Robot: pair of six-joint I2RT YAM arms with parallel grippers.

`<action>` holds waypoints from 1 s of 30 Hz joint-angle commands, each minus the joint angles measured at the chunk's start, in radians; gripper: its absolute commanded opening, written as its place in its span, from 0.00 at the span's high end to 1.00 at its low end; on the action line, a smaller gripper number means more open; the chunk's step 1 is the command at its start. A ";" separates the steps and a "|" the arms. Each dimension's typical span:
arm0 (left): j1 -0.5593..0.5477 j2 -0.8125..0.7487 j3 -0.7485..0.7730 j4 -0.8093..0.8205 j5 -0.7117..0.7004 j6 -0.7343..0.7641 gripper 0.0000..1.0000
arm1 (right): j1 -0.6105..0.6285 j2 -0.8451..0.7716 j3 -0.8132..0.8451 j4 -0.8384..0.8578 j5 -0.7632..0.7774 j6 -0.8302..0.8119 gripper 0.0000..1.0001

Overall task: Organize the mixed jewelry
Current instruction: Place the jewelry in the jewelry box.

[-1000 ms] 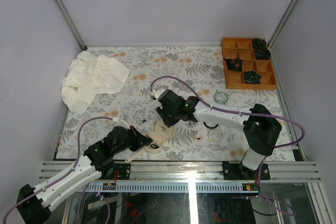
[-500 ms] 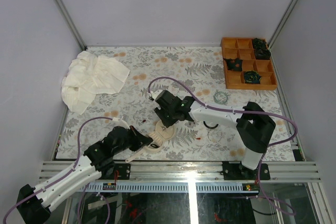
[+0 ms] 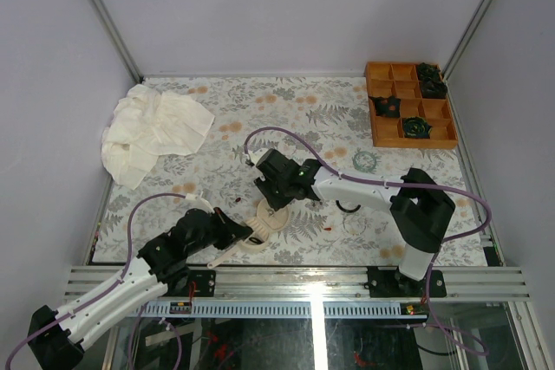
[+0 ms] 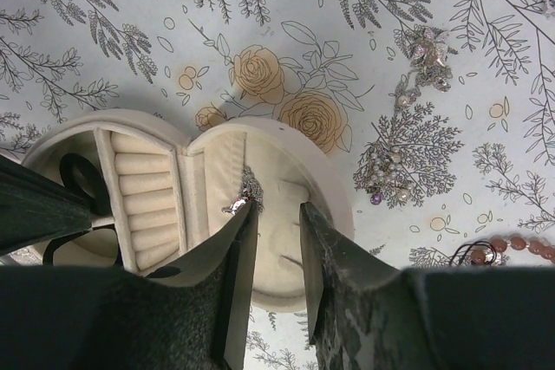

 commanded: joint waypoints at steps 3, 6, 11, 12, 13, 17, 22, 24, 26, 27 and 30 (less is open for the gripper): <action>-0.008 -0.011 -0.050 -0.015 -0.015 -0.007 1.00 | 0.009 0.015 0.047 0.033 -0.004 0.012 0.67; -0.008 -0.012 -0.047 -0.016 -0.014 -0.007 1.00 | 0.009 0.021 0.049 0.035 -0.001 0.013 0.67; -0.008 -0.008 -0.038 -0.019 -0.018 -0.004 1.00 | 0.009 0.030 0.062 0.024 0.039 0.011 0.67; -0.009 -0.005 -0.037 -0.019 -0.018 -0.004 1.00 | 0.009 0.032 0.066 0.020 0.046 0.009 0.67; -0.008 -0.002 -0.036 -0.018 -0.018 -0.004 1.00 | 0.009 0.036 0.070 0.015 0.055 0.006 0.67; -0.009 0.002 -0.033 -0.018 -0.020 -0.003 1.00 | 0.010 0.045 0.077 0.007 0.080 0.000 0.66; -0.008 0.005 -0.030 -0.018 -0.020 -0.001 1.00 | 0.011 0.063 0.078 0.003 0.109 -0.004 0.65; -0.009 0.010 -0.026 -0.018 -0.020 0.001 1.00 | 0.011 0.073 0.079 0.001 0.112 -0.007 0.65; -0.008 0.014 -0.023 -0.018 -0.022 0.003 1.00 | 0.011 0.084 0.077 0.003 0.115 -0.010 0.64; -0.007 0.016 -0.022 -0.017 -0.022 0.003 1.00 | 0.011 0.089 0.076 0.003 0.114 -0.010 0.64; -0.008 0.015 -0.020 -0.018 -0.022 0.003 1.00 | 0.011 0.098 0.068 0.011 0.106 -0.009 0.63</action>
